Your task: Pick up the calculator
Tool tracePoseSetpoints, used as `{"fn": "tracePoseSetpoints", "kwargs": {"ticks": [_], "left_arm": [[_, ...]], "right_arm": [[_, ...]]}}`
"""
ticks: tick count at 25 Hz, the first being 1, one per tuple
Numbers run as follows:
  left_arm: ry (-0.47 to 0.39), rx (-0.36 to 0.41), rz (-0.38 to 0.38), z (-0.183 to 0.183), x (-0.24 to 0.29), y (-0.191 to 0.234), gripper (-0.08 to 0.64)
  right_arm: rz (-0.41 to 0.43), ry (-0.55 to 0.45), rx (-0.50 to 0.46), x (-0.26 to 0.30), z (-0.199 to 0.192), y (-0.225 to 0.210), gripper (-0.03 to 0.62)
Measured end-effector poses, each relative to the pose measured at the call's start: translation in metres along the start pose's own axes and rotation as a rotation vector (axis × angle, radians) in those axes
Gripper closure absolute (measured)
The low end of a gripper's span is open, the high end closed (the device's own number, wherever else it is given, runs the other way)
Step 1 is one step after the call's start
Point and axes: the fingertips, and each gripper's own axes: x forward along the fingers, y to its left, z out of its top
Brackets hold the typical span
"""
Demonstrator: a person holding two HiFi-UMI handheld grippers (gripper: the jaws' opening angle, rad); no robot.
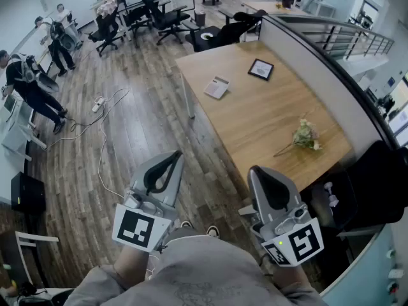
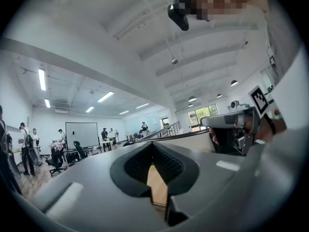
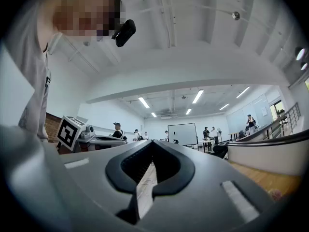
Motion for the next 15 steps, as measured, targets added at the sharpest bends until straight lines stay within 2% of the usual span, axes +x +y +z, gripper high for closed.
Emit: {"fn": "tracePoseSetpoints", "kwargs": {"ticks": [10,15], "left_arm": [[0.027,0.006,-0.025,-0.010,0.008,-0.009,0.558],[0.048,-0.006,-0.004,-0.013,0.006,0.004,0.558]], "right_arm": [[-0.003,0.021,0.018,-0.003,-0.013,-0.006,0.581],[-0.018,0.007,0.049,0.007,-0.018,-0.006,0.578]]}}
